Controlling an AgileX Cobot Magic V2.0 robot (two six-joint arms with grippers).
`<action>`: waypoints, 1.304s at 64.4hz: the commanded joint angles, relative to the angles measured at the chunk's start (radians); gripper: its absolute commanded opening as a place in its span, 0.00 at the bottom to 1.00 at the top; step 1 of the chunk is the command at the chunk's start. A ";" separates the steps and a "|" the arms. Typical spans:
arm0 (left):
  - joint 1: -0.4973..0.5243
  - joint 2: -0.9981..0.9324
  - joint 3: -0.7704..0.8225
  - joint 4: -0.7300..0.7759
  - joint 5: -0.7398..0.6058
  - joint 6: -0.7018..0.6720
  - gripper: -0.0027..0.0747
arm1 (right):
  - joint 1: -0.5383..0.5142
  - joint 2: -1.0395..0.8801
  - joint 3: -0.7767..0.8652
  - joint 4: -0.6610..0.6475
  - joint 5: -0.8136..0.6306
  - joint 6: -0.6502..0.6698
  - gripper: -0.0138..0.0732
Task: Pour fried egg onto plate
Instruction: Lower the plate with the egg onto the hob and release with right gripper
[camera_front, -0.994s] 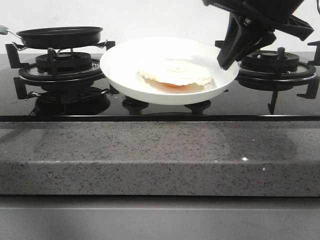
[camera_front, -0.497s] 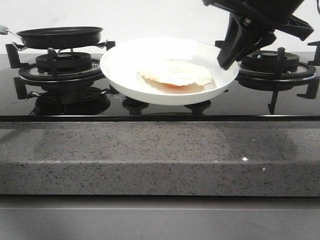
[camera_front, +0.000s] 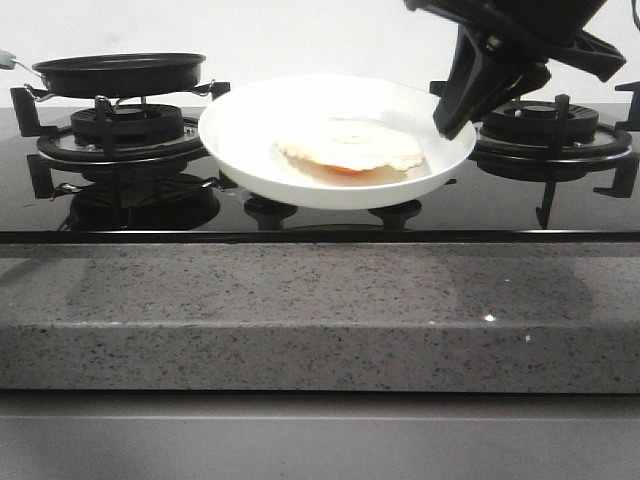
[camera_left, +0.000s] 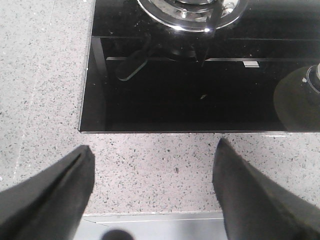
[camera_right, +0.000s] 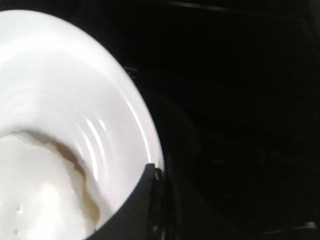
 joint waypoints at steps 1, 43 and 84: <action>-0.009 -0.002 -0.026 0.001 -0.060 -0.010 0.67 | 0.001 -0.034 -0.082 0.016 0.012 -0.006 0.08; -0.009 -0.002 -0.026 0.001 -0.060 -0.010 0.67 | -0.002 0.388 -0.800 -0.187 0.335 0.402 0.08; -0.009 -0.002 -0.026 0.001 -0.060 -0.010 0.67 | -0.002 0.468 -0.884 -0.248 0.433 0.446 0.51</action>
